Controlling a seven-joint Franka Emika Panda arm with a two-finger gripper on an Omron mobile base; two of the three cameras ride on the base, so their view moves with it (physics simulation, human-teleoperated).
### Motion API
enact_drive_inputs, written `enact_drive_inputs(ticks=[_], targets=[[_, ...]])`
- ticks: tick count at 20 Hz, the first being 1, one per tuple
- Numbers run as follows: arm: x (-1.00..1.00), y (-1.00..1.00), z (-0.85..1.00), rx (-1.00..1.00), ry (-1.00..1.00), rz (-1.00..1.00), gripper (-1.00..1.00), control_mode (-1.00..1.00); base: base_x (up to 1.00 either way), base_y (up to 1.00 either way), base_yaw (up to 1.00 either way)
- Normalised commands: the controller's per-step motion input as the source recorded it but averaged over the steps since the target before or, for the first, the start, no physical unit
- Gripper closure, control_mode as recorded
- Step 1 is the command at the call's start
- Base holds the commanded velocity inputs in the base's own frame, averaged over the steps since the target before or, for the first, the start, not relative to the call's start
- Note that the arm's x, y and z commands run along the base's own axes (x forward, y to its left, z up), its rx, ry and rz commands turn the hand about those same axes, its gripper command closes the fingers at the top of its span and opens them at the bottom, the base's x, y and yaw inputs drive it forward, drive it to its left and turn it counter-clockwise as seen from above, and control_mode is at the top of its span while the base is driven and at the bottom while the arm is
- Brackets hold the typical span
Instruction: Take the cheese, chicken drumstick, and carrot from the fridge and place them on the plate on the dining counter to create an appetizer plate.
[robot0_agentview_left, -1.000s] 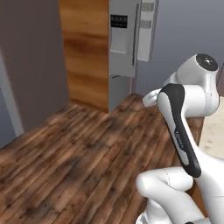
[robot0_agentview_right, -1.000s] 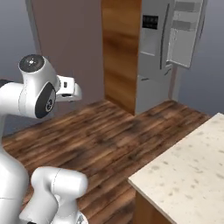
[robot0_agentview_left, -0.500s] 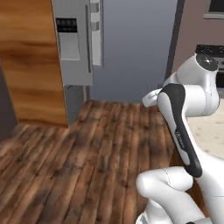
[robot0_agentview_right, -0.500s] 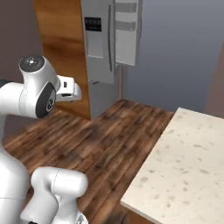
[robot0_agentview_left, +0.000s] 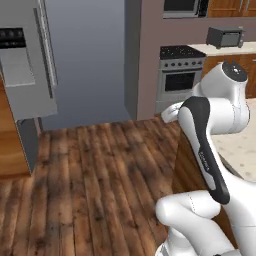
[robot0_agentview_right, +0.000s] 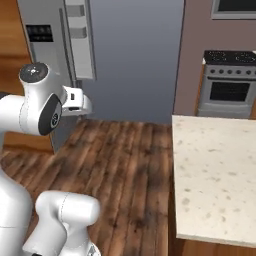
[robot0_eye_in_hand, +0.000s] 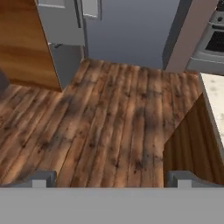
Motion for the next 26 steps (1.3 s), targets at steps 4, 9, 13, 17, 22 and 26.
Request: enact_drive_inputs(ticks=[4,9,13,17,22,26], targets=[[0.00,0.00,0.00,0.00,0.00,0.00,-1.00,1.00,0.65,0.76,-0.48],[0.00,0.00,0.00,0.00,0.00,0.00,-1.00,1.00,0.95,0.56,-0.27],[0.00,0.00,0.00,0.00,0.00,0.00,-1.00,1.00,1.00,0.60,-0.10],[0.00,0.00,0.00,0.00,0.00,0.00,-1.00,1.00,1.00,0.21,0.04],[0.00,0.00,0.00,0.00,0.00,0.00,-1.00,1.00,1.00,0.00,0.22],[0.00,0.00,0.00,0.00,0.00,0.00,-1.00,1.00,0.83,-0.32,0.20]])
